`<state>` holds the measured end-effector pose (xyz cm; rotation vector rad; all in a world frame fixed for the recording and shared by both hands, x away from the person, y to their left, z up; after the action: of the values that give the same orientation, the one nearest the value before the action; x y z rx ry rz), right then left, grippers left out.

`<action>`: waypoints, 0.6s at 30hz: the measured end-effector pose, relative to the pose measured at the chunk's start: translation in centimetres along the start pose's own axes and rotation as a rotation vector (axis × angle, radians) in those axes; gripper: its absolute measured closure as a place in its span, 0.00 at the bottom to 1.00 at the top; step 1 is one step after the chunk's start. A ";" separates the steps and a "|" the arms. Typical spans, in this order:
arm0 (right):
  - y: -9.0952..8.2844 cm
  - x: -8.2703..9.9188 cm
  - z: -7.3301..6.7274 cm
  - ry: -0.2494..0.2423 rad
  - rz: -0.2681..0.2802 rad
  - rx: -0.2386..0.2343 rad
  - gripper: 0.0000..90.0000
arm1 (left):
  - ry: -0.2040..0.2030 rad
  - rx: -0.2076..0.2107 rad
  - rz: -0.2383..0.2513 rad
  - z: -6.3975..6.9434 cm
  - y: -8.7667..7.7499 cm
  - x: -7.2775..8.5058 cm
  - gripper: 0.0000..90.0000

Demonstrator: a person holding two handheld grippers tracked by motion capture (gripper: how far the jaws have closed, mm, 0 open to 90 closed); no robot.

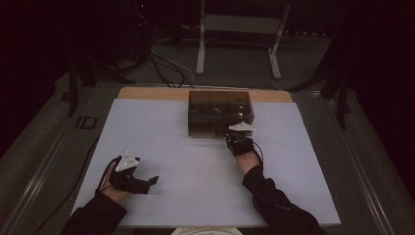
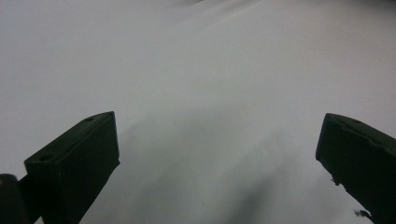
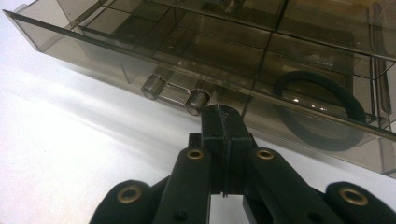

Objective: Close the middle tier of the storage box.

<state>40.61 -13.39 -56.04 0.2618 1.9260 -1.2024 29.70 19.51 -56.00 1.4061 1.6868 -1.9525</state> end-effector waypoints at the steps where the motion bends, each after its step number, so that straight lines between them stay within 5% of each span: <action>1: 0.0 0.0 0.0 0.002 0.000 0.000 1.00 | -0.002 0.001 0.001 0.0 0.0 0.0 0.01; 18: 0.6 -0.3 0.5 0.007 -0.006 0.012 1.00 | -0.003 0.002 0.000 0.0 0.0 0.0 0.01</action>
<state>41.37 -13.42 -56.28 0.2667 1.9275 -1.2187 29.70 19.50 -56.00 1.4035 1.6835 -1.9559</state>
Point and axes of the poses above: each handheld gripper's, and its own axes: y roughly forward along the jaws, x roughly out of its underside, z roughly to its right, the point moved 5 cm from there along y, roughly forward along the jaws, and after that the axes turned 14 degrees about -x, right-handed, at the moved point
